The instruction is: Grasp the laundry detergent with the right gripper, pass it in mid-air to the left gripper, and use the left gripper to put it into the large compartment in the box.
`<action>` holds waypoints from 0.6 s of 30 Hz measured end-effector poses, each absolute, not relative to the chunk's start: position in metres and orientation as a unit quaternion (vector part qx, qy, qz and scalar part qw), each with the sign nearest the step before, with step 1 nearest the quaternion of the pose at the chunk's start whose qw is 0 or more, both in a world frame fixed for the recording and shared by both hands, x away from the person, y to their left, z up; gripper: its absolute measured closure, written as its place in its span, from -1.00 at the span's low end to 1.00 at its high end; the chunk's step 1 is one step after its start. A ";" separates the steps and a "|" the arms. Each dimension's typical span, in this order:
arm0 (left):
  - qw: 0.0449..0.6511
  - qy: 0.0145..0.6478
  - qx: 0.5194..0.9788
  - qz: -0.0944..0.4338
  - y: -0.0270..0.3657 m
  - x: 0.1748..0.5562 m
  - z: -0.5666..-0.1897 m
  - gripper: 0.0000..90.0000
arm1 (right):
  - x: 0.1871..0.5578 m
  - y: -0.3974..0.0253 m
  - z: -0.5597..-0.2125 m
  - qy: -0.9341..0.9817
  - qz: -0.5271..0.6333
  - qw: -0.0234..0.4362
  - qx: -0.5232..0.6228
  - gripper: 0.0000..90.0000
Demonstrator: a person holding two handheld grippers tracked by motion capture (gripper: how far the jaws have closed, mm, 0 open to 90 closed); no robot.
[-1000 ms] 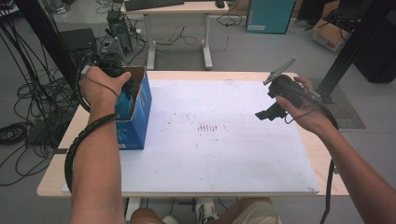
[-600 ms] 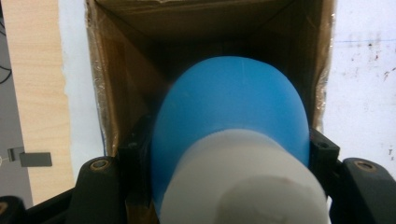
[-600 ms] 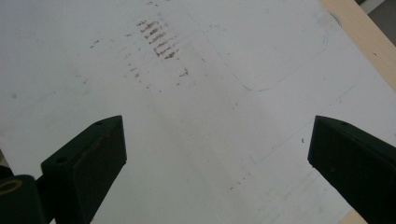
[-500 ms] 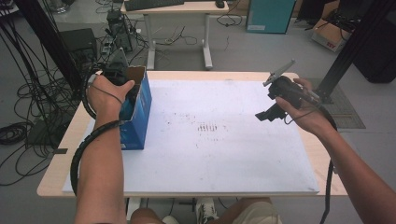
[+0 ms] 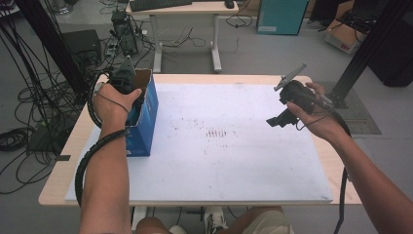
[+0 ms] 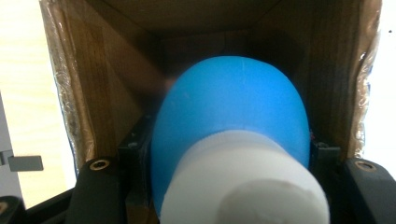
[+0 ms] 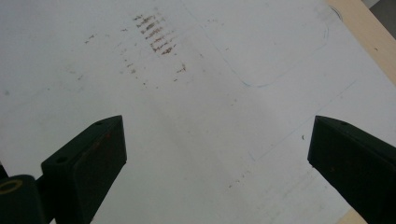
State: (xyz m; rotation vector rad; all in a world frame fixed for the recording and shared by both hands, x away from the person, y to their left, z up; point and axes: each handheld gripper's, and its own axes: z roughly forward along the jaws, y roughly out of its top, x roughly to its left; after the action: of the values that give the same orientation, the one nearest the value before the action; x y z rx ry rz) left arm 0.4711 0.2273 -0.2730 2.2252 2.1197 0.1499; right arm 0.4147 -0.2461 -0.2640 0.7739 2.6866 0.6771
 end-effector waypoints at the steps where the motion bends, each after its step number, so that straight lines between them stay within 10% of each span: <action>1: 0.033 0.689 0.723 0.048 0.228 0.471 -0.273 -0.18 | 0.415 -0.246 -0.263 0.926 0.232 0.133 0.268 -0.90; 18: 0.035 0.685 0.726 0.050 0.227 0.473 -0.275 -0.18 | 0.419 -0.248 -0.261 0.926 0.230 0.139 0.264 -0.90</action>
State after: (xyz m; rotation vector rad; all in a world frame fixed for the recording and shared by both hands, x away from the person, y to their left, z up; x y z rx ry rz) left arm 0.4728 0.2275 -0.2750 2.2311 2.1052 0.1531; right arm 0.4190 -0.2478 -0.2606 0.7641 2.6779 0.6649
